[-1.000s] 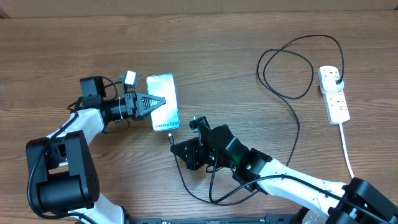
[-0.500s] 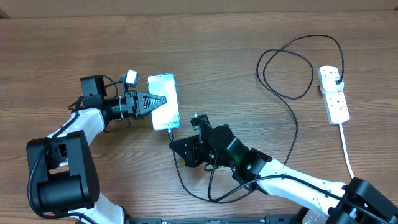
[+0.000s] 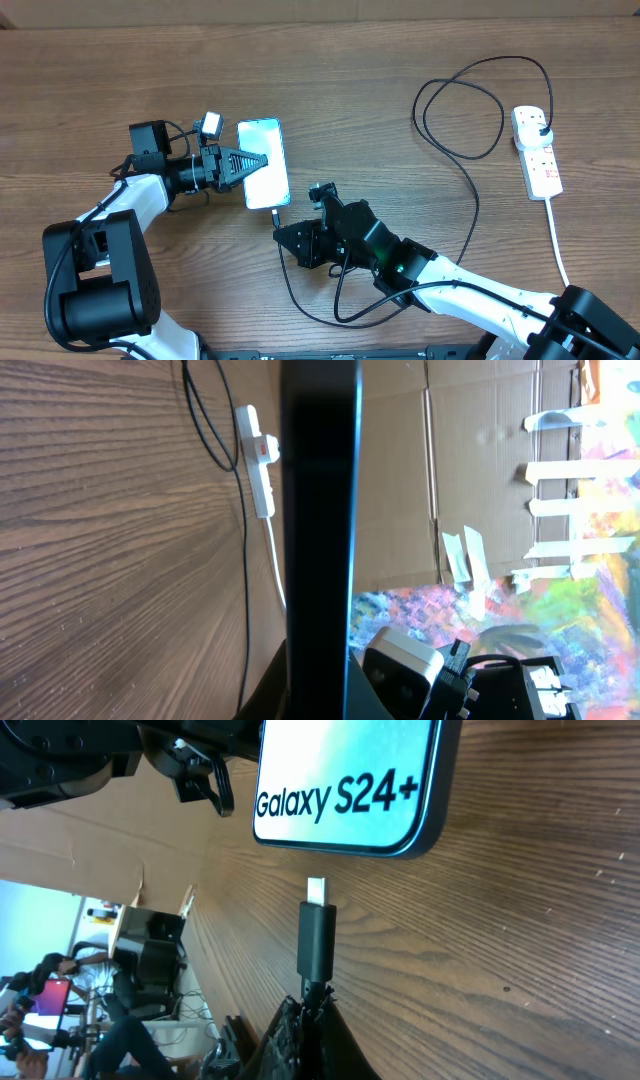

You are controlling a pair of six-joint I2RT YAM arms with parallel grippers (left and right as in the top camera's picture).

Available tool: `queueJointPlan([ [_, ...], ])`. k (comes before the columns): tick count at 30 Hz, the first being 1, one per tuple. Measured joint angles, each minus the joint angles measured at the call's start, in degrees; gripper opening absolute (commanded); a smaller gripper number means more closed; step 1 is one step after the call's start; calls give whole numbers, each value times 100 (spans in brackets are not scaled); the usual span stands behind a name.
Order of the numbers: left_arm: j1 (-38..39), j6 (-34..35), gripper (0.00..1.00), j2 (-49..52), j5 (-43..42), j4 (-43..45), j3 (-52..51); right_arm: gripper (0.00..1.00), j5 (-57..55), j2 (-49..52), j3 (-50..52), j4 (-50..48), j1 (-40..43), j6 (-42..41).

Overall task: Plug charger to phone and switch on socket
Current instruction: 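Align the plug tip with the phone's charging port using the right gripper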

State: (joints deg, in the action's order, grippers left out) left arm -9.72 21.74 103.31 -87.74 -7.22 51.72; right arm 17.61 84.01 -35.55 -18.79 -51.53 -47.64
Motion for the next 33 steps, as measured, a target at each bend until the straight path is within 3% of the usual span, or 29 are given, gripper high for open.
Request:
queueJointPlan([
  [33, 0, 61, 4, 0, -13, 275, 0, 4, 17, 0, 0, 96, 0, -33],
])
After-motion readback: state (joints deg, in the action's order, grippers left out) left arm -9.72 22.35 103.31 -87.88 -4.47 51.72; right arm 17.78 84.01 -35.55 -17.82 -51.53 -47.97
